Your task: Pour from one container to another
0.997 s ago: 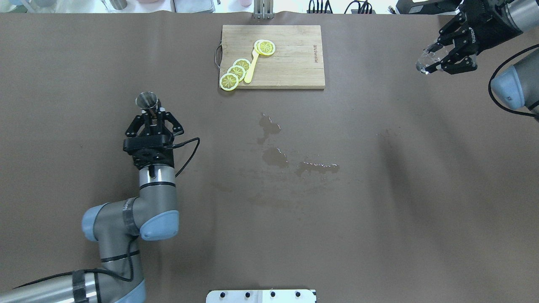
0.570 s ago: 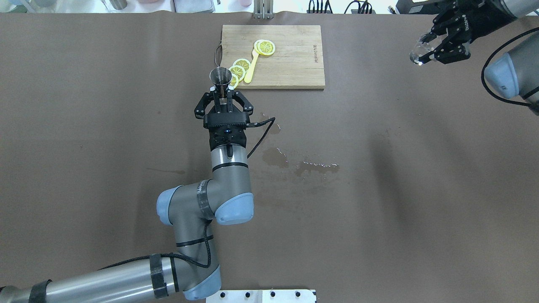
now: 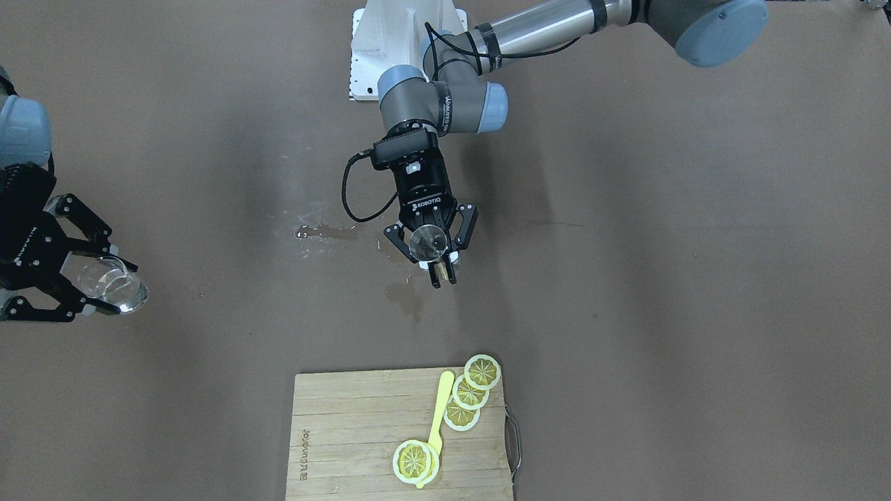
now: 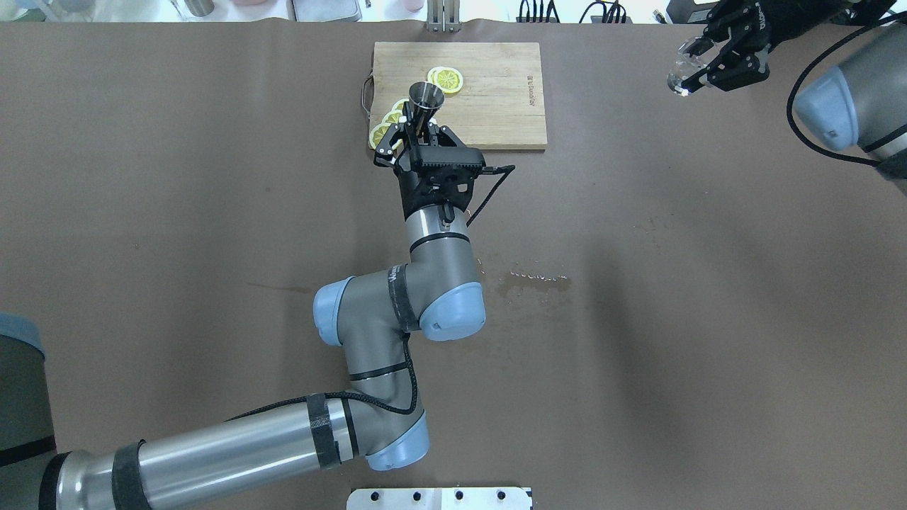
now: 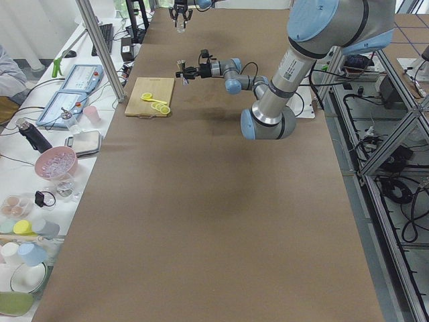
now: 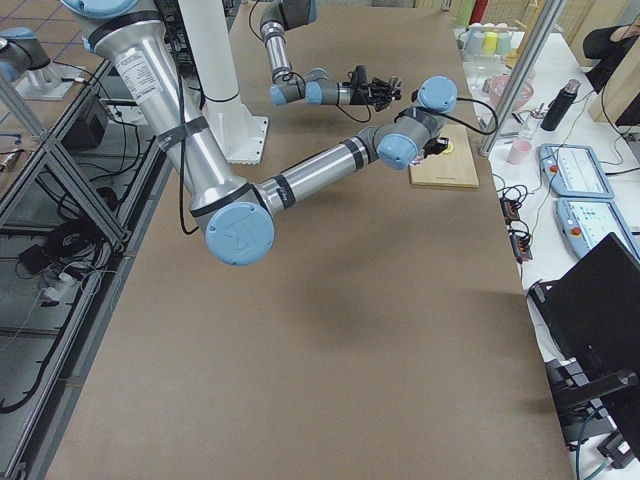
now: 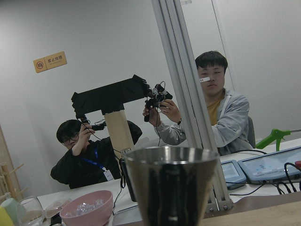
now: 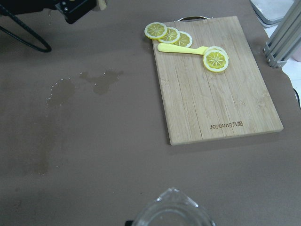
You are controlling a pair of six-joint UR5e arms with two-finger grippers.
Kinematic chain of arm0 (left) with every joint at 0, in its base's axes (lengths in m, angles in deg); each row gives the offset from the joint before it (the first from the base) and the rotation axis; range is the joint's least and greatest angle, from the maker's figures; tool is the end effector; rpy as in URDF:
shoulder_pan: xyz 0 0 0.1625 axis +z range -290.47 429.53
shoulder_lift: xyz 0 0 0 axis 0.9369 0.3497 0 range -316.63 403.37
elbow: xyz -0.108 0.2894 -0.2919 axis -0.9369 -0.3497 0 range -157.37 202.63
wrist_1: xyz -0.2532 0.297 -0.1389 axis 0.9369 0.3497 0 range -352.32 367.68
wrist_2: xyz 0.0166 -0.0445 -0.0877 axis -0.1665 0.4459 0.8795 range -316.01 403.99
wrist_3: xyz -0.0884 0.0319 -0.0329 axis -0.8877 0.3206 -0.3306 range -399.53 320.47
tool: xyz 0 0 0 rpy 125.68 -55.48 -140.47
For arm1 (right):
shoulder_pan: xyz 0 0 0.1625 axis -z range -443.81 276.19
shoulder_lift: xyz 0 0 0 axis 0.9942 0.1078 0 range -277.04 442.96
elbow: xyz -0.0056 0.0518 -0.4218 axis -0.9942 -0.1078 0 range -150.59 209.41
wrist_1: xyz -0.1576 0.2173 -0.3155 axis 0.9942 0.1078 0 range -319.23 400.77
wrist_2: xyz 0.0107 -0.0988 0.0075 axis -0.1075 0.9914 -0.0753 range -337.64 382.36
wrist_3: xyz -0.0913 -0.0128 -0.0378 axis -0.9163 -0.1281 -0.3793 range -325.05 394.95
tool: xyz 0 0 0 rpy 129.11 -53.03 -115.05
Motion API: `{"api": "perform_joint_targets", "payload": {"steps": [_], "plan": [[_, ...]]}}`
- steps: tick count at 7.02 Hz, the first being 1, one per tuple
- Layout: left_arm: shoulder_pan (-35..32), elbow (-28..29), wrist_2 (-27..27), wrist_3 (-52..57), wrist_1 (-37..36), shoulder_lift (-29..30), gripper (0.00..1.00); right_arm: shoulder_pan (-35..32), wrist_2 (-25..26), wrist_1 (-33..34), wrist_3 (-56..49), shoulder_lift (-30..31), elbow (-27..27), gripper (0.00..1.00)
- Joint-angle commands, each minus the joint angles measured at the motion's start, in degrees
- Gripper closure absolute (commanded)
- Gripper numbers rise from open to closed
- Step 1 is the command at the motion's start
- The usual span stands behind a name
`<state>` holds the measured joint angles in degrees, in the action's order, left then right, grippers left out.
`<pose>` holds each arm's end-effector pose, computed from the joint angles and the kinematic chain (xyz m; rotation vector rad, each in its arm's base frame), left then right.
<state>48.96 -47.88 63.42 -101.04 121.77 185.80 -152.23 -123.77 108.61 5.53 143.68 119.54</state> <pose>0.6205 -0.4756 0.1428 1.3706 0.3161 -0.4956 -0.1939 -0.6277 0.2970 0.9435 -0.9081 -1.2070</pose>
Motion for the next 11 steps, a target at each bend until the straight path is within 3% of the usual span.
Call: {"api": "perform_joint_targets", "payload": {"steps": [1,5,7,11], "plan": [[-1.48,-1.45,5.85,11.83,0.34,3.29,1.00,2.92,3.11,3.58,2.86,-3.93,0.75,1.00],[-1.66,0.11,7.64,13.96,11.57,-0.38,1.00,4.95,5.33,10.29,3.05,-7.81,1.54,1.00],[-1.66,0.12,7.64,14.05,12.30,-1.09,1.00,7.14,6.72,17.02,2.97,-13.23,1.45,1.00],[-1.66,-0.23,7.64,14.05,12.47,-2.06,1.00,12.77,13.94,23.73,1.48,-19.75,0.57,1.00]]}}
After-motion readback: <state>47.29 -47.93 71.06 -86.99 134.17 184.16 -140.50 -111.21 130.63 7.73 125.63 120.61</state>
